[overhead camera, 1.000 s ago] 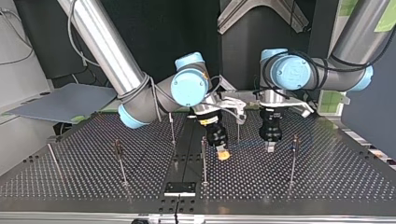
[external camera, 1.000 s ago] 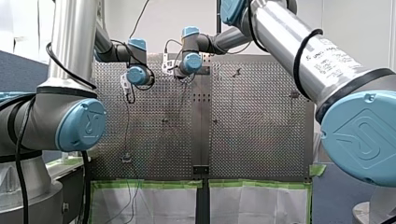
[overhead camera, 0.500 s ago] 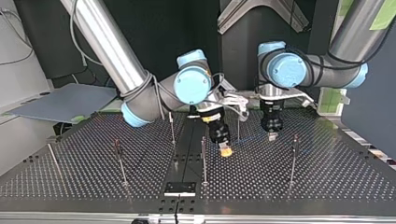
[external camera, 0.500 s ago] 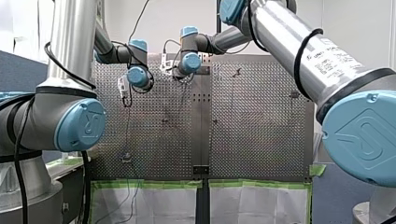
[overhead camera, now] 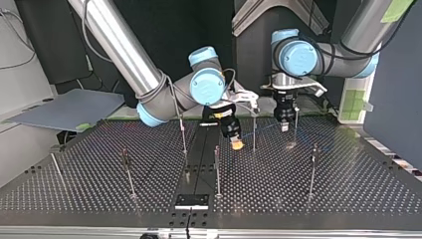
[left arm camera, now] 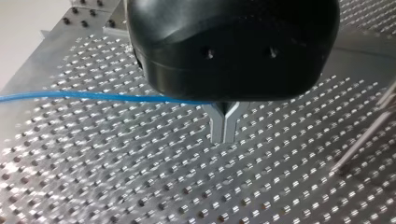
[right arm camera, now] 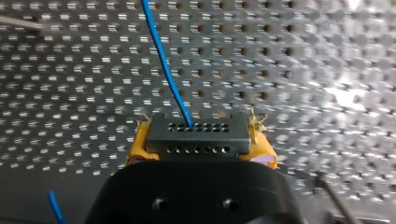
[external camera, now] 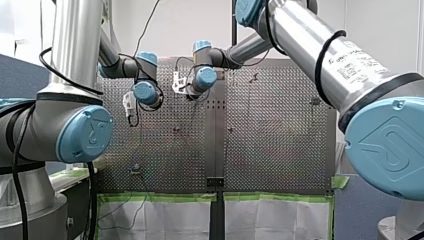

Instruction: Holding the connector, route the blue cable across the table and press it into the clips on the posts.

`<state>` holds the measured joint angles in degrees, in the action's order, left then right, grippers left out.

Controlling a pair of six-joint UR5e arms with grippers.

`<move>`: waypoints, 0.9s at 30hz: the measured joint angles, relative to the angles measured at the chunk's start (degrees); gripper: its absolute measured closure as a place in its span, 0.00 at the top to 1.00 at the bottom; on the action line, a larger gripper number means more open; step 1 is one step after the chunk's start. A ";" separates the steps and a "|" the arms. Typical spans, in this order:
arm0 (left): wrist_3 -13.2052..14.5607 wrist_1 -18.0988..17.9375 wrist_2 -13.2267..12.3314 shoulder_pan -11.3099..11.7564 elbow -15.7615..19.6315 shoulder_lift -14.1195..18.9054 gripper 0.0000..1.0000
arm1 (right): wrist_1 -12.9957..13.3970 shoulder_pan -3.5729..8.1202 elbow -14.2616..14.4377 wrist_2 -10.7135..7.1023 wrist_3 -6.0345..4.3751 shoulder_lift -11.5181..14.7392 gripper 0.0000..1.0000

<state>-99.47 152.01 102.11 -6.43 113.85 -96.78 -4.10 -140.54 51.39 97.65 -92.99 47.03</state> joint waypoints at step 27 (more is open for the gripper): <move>-1.23 -7.07 -1.48 -2.59 9.07 -5.50 0.00 | 1.58 -0.67 14.53 0.18 0.33 1.26 0.00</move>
<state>-100.70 144.93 100.62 -9.02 122.92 -102.29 -2.53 -141.21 65.93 97.83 -92.66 48.30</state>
